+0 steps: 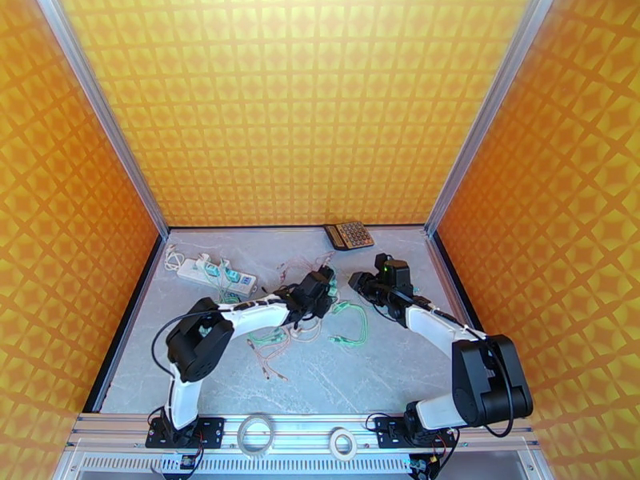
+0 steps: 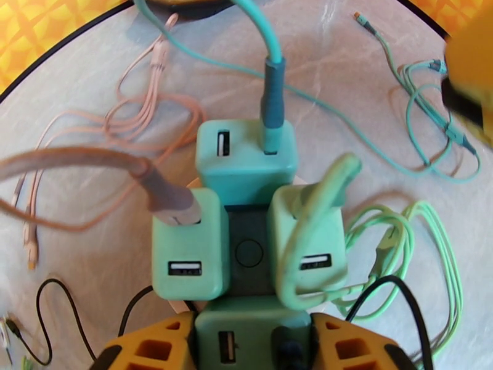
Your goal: Pull the plug off the socket
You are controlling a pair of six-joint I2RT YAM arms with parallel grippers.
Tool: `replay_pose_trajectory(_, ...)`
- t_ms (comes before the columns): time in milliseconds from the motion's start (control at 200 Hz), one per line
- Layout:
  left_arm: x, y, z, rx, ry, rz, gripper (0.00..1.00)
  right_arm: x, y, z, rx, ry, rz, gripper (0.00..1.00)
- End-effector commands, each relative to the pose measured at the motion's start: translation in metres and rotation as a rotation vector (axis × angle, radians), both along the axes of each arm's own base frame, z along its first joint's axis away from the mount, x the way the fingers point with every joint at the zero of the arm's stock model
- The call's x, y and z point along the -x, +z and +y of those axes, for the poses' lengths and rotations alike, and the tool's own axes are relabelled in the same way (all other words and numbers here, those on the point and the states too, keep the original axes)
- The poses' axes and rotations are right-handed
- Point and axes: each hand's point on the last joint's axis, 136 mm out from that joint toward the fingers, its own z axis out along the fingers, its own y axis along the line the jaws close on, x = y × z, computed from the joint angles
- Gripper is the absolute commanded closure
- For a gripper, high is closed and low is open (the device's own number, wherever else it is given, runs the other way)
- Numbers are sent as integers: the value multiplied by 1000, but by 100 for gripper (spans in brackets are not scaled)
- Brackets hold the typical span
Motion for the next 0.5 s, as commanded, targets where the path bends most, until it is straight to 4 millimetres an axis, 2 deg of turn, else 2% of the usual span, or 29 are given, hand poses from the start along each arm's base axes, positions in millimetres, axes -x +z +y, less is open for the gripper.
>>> replay_pose_trajectory(0, 14, 7, 11, 1, -16, 28, 64, 12, -16, 15, -88, 61, 7, 60)
replay_pose_trajectory(65, 19, 5, 14, 1, -14, 38, 64, 17, -21, 21, -122, 96, 9, 60)
replay_pose_trajectory(260, 24, 0, 18, 7, -5, 60, 63, 18, -17, 42, -152, 185, -5, 56)
replay_pose_trajectory(495, 25, 0, 12, 29, -9, 72, 63, 21, -35, 66, -144, 263, 39, 56)
